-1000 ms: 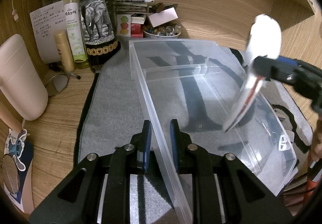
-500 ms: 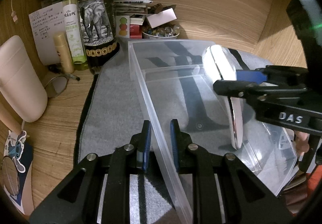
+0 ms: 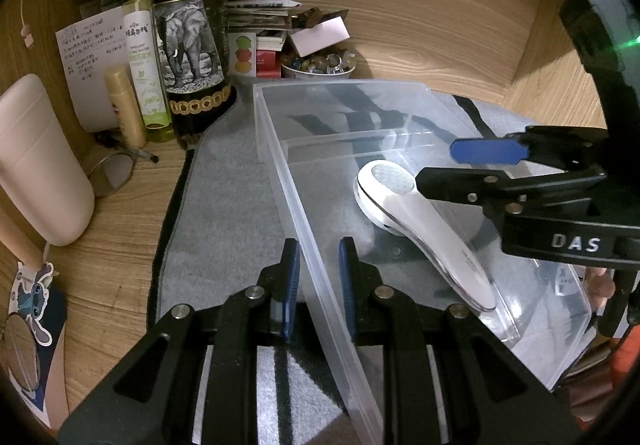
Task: Organize rigid objects
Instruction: 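Carry the white shaver into the clear box and open the right gripper, then move the right gripper to the white padlock and close on it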
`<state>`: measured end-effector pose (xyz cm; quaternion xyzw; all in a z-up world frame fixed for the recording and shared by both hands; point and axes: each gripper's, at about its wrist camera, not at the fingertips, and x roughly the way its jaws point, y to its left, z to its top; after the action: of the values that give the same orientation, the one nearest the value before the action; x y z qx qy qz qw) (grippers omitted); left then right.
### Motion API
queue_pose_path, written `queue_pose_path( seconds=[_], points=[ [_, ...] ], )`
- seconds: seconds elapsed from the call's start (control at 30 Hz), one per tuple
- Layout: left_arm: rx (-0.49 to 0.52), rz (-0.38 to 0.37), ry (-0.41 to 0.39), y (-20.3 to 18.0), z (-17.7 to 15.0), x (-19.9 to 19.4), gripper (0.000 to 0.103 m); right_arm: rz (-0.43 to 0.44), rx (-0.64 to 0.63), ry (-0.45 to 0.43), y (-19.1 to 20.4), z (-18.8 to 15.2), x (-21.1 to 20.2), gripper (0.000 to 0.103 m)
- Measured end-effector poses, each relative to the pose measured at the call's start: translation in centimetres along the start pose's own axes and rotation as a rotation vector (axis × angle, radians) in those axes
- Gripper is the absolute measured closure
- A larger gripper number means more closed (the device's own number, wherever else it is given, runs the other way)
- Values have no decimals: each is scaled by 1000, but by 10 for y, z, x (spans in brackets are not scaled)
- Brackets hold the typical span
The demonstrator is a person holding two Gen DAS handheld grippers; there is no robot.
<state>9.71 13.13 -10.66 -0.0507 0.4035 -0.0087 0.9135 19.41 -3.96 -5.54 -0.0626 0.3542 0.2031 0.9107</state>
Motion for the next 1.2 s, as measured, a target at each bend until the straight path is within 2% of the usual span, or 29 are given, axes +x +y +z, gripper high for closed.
queue_pose_path(
  seconds=[0.07, 0.23, 0.43, 0.6, 0.73, 0.9, 1.2],
  points=[
    [-1, 0, 0, 0, 0, 0, 83, -5, 0, -16, -1, -1, -5, 52],
    [-1, 1, 2, 0, 0, 0, 83, -30, 0, -67, -3, -2, -21, 37],
    [4, 10, 10, -1, 0, 1, 83, -87, -1, -165, -8, -6, -54, 26],
    [6, 14, 28, 0, -3, 4, 83, -149, 23, -251, -22, -17, -89, 21],
    [5, 18, 36, 0, -5, 5, 84, -202, 53, -283, -38, -31, -112, 21],
    [5, 33, 40, -2, -5, 5, 85, -252, 106, -280, -56, -57, -126, 20],
    [12, 76, 44, -7, -6, 4, 88, -277, 175, -186, -70, -116, -117, 20]
  ],
)
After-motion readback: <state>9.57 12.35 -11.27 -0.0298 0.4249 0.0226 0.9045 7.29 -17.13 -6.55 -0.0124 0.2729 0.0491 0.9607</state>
